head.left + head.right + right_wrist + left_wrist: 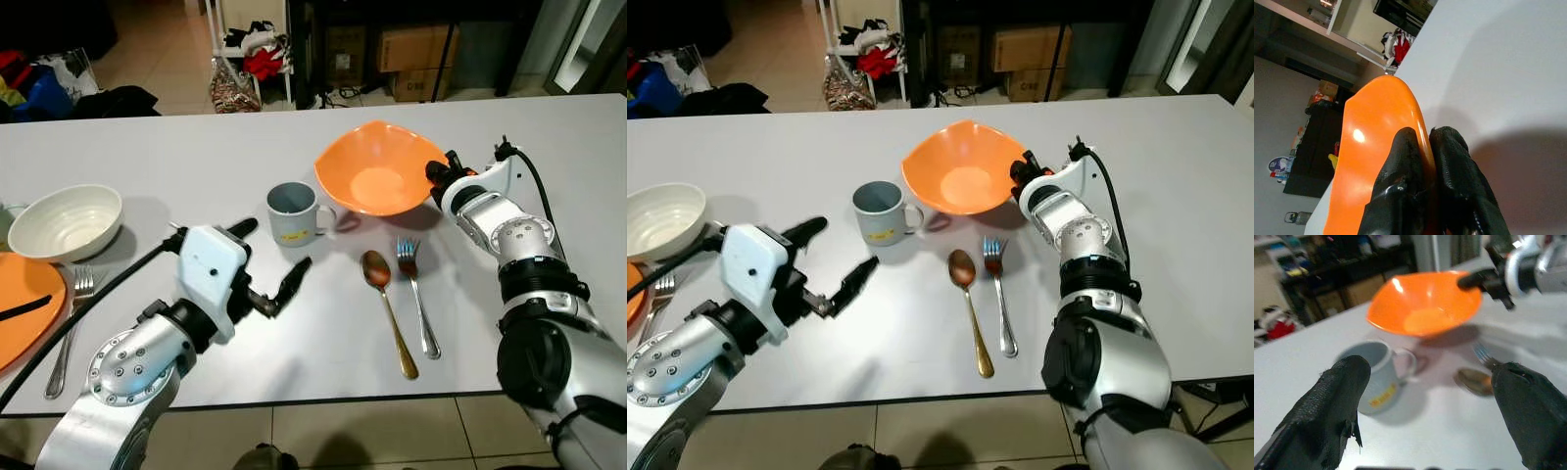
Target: Setting the table
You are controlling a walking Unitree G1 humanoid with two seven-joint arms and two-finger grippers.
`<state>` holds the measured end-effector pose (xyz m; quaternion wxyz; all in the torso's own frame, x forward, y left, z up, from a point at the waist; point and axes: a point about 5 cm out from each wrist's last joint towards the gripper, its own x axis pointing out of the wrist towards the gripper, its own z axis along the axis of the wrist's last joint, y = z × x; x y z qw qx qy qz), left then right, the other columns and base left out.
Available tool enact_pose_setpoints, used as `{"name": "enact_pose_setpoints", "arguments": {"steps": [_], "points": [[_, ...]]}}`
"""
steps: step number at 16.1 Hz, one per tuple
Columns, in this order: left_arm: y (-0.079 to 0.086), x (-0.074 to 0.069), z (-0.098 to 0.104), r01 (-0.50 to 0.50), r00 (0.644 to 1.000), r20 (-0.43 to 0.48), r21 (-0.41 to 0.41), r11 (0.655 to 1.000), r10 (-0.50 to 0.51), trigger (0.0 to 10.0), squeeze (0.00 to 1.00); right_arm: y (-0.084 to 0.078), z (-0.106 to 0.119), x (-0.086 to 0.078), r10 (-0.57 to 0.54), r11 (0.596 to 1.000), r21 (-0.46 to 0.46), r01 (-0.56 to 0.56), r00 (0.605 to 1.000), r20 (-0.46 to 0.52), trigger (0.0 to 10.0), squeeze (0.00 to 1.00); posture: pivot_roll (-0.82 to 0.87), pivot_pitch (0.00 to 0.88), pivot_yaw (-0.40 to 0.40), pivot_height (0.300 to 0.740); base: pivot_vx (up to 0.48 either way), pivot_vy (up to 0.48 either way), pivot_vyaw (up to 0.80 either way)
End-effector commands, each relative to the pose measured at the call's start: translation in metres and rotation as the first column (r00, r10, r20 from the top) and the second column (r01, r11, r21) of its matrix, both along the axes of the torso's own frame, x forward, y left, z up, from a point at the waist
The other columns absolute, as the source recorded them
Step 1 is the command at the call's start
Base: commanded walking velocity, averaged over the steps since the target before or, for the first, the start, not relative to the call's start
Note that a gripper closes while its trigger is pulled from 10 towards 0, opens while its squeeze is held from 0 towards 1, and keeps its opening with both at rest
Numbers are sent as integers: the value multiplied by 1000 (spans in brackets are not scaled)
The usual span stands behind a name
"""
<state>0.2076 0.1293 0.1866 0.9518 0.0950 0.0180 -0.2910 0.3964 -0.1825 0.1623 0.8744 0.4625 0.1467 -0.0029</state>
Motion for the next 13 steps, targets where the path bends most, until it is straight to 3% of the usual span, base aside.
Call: {"name": "enact_pose_setpoints", "arguments": {"steps": [1,6,13], "points": [[-1,-3,0,25,1000,-18,12,1000,-25,10000,0,0,14,5,6,1000,-2,-6,998,55,10000,0,-10,47,68,740,0,0,0],[-2,-9,-5,63,995,-73,40,997,-60,10000,0,-3,-4,1,22,1000,5,-21,999,-29,10000,0,-13,41,65,740,0,0,0],[-5,-8,-5,85,994,-77,39,996,-82,10000,0,-4,-27,-12,63,998,36,-59,989,-132,10000,0,-30,24,66,740,0,0,0]]}}
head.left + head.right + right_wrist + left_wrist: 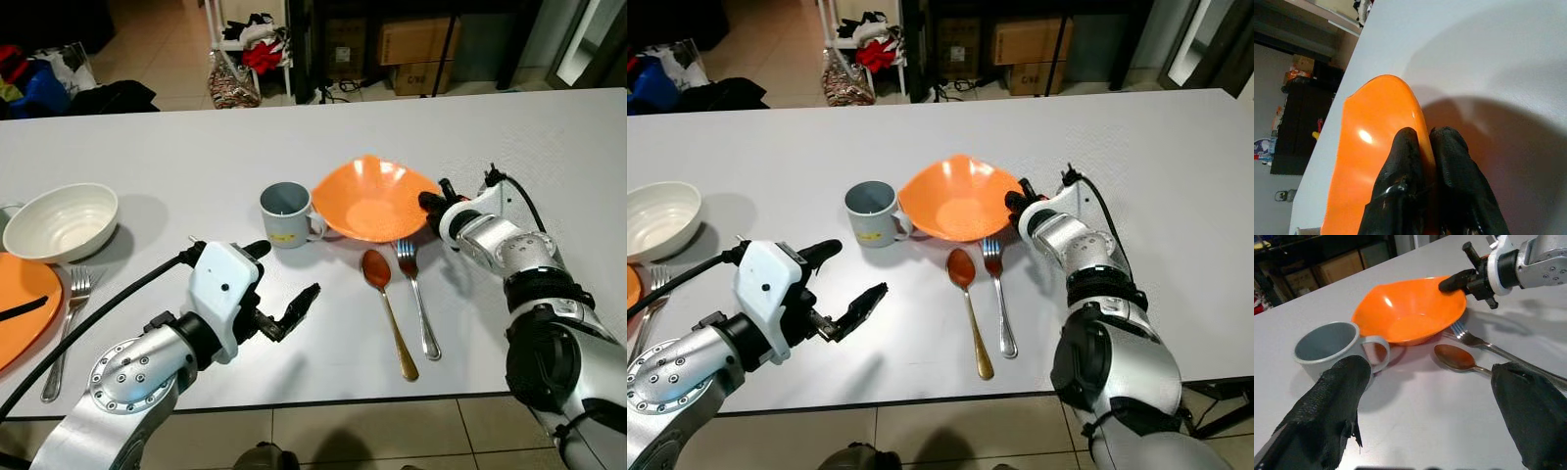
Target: Setting the table
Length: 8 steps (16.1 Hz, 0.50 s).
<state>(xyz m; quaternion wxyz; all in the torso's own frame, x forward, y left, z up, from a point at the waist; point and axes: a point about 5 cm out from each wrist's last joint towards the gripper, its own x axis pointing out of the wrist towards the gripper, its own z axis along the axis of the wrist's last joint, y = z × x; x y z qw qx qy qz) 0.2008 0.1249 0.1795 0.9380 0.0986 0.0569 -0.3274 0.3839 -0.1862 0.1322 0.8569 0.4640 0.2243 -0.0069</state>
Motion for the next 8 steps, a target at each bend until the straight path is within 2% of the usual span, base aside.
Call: {"name": "enact_pose_setpoints", "arguments": {"steps": [1,5,6,8], "points": [[-1,-1,1,16,1000,6,11,1000,-16,10000,0,-1,1,-1,-5,1000,20,5,1000,3,10000,0,-31,23,66,740,0,0,0],[-2,1,2,16,1000,10,13,1000,-16,10000,0,2,-4,-2,5,1000,13,-4,1000,-25,10000,0,-29,20,64,740,0,0,0],[-2,1,2,15,1000,11,14,1000,-15,10000,0,3,-6,-4,22,1000,-5,-22,998,-51,10000,1000,-30,18,63,740,0,0,0],[-3,2,1,16,1000,14,15,1000,-16,10000,0,2,-6,-4,23,1000,7,-23,998,-53,10000,1000,-33,17,60,740,0,0,0]]}}
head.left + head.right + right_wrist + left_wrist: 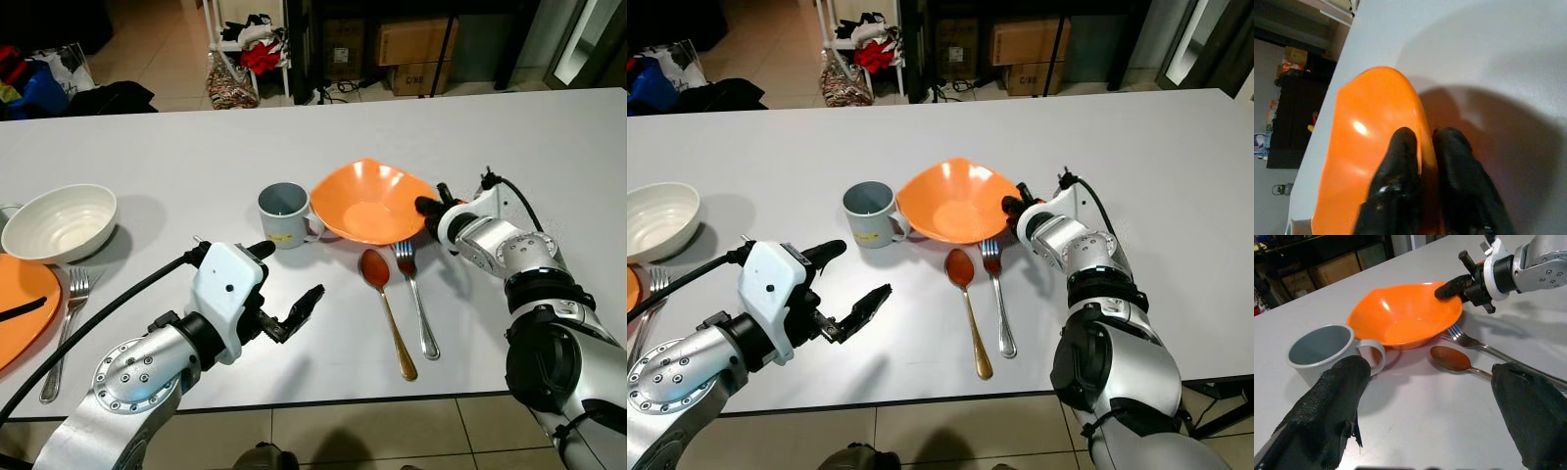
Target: Setting the table
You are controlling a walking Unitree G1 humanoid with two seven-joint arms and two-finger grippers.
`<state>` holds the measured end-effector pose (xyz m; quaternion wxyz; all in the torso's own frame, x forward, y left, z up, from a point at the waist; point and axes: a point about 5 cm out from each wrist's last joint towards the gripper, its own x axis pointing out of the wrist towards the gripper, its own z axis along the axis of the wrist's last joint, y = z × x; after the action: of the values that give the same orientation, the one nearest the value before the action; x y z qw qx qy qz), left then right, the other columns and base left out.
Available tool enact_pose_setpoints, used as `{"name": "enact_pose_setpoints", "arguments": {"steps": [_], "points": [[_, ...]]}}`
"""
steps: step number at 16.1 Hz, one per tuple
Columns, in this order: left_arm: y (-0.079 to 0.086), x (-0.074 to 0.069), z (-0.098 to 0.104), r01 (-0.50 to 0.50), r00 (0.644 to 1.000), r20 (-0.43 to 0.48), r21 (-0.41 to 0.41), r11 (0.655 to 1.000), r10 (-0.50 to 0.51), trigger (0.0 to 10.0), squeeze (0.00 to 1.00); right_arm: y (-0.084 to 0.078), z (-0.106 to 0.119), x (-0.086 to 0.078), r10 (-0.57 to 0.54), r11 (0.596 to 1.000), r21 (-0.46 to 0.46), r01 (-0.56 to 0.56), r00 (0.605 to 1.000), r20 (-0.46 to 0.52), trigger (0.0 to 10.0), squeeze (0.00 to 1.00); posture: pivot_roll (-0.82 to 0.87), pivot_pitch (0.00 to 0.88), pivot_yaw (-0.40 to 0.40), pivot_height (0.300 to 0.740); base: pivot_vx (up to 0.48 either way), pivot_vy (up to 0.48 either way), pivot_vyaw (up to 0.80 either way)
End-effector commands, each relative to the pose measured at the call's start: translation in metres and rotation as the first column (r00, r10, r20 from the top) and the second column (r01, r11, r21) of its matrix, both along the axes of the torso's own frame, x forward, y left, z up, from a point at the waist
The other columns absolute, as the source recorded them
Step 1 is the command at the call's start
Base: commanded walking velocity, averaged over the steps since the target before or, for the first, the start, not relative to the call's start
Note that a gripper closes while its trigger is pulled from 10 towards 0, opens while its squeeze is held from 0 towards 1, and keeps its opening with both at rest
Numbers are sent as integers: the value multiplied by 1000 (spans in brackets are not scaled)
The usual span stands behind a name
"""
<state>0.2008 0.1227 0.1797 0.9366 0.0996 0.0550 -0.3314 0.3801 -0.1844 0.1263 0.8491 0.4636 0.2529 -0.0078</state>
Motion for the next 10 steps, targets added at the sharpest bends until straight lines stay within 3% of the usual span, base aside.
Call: {"name": "enact_pose_setpoints", "arguments": {"steps": [1,5,9,10], "points": [[0,2,1,5,1000,13,12,1000,-5,10000,0,-2,2,0,-9,1000,12,9,1000,7,10000,1000,-37,15,60,740,0,0,0],[-1,4,1,3,1000,17,7,1000,-3,10000,0,-16,13,-2,-34,999,33,33,999,31,10000,1000,-56,8,58,740,0,0,0],[2,5,3,-14,999,38,-20,1000,14,10000,0,-43,48,-23,-36,995,102,22,990,136,10000,1000,-81,0,45,740,0,0,0],[3,5,2,-22,999,39,-26,999,23,10000,0,-47,53,-29,-33,994,104,16,987,158,10000,643,-83,0,45,740,0,0,0]]}}
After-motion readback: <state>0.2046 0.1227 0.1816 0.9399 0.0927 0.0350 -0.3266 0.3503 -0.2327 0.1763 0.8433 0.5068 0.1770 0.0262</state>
